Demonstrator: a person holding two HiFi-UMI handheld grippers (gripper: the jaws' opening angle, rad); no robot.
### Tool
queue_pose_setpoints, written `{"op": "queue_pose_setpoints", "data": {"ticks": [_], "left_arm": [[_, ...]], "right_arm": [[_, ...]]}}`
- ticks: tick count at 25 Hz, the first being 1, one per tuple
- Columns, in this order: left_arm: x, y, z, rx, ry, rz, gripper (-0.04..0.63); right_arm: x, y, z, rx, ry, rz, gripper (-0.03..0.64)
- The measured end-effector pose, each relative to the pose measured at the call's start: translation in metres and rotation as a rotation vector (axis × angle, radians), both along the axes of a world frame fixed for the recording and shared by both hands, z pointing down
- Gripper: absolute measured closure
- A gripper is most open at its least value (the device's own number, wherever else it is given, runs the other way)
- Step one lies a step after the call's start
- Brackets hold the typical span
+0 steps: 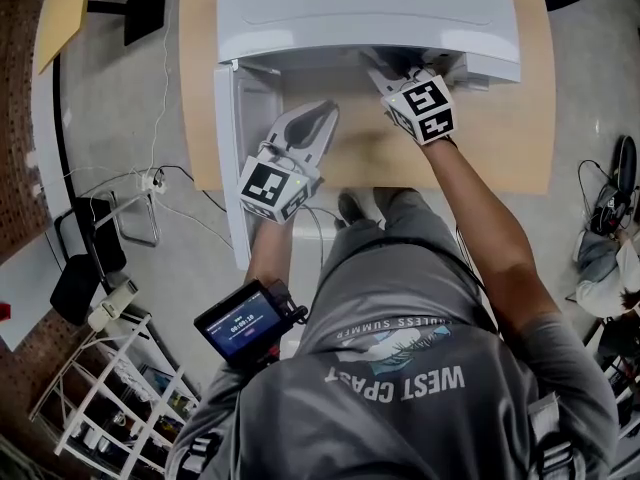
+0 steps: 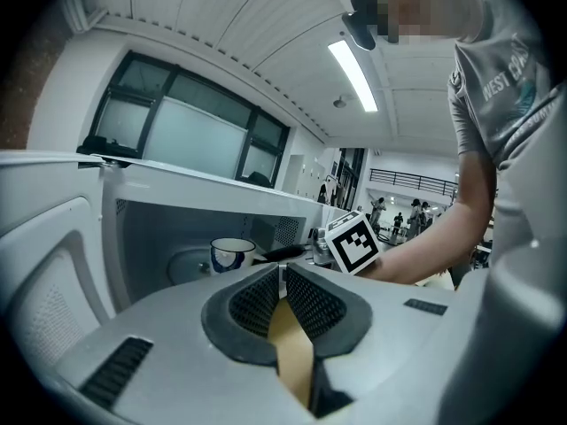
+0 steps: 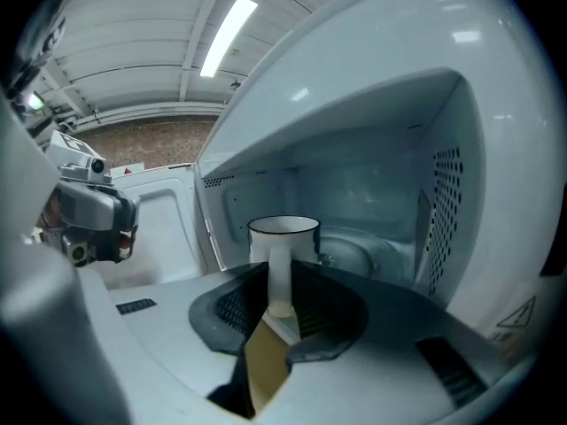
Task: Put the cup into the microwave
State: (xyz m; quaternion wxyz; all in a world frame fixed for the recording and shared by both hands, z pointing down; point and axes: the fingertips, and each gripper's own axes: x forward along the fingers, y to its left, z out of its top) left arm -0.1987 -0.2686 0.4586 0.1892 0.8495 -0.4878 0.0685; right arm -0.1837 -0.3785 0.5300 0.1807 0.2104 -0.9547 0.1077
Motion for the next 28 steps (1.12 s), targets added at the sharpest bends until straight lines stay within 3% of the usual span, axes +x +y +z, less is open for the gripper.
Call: {"op": "queue_pose_setpoints", "data": {"ticks": [12, 28], "left_arm": [[-0.003, -0.008, 0.002, -0.027, -0.003, -0.024, 0.572], [-0.011, -0.013, 0.005, -0.025, -0.008, -0.01, 0.572]], "right_arm": [[-0.013, -0.028, 0.002, 0.053, -0.05, 0.053, 0.545], [-0.039, -0.053, 0.004, 0.168, -0.011, 0.083, 0.543]]}}
